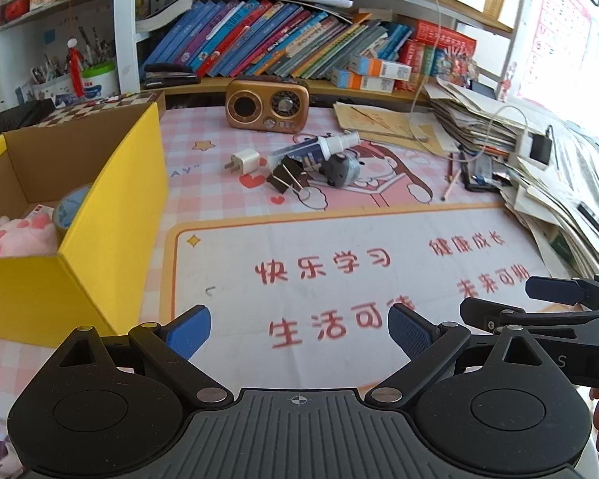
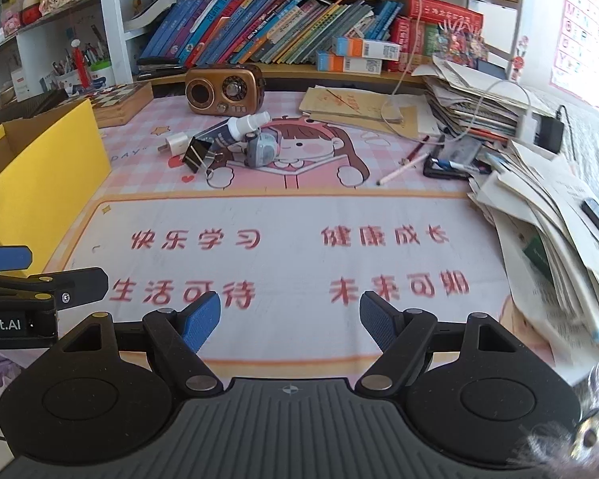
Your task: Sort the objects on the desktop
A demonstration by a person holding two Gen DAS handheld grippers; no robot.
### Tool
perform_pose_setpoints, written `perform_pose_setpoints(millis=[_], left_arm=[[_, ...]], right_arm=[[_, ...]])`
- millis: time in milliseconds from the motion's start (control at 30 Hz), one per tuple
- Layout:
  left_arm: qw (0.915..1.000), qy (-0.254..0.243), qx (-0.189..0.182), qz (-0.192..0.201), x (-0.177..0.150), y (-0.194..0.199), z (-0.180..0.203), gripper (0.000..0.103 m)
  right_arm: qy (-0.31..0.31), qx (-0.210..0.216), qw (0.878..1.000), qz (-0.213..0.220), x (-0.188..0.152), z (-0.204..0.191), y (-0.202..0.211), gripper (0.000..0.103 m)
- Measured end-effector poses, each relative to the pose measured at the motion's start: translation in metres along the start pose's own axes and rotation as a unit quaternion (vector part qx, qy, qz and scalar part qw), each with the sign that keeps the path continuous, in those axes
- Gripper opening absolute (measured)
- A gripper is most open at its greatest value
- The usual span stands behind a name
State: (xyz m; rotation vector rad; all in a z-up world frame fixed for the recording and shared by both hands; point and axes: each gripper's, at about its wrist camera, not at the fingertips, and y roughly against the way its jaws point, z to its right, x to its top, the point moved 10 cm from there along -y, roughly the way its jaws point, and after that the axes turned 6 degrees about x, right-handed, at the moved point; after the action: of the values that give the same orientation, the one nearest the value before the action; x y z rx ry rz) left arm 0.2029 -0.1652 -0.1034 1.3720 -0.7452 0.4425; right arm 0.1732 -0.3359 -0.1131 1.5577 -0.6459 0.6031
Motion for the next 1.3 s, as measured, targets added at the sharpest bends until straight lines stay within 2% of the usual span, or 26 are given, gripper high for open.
perform_pose_setpoints(millis=[433,733,1000,1300], left_arm=[[0.9992,0.018,0.036,0.005,0.033,-0.031,0.006,0.097],[0.9979,0.020,0.062,0.009,0.059,-0.068,0.009,0.096],[0.9970,0.030,0.071,0.010,0.074,-0.098,0.007,0.096],[0.9968,0.040,0.068,0.010,0.089,-0.127,0.006,0.089]], right_arm=[[0.021,0.037,0.999,0.003,0.046,0.027,-0.053,0.075],[0.046,0.055,0.997,0.008,0.081,0.040,-0.099,0.075],[0.062,0.073,0.995,0.019,0.109,0.041,-0.135,0.075],[0.083,0.106,0.991,0.013,0.129,0.029,-0.172,0.075]])
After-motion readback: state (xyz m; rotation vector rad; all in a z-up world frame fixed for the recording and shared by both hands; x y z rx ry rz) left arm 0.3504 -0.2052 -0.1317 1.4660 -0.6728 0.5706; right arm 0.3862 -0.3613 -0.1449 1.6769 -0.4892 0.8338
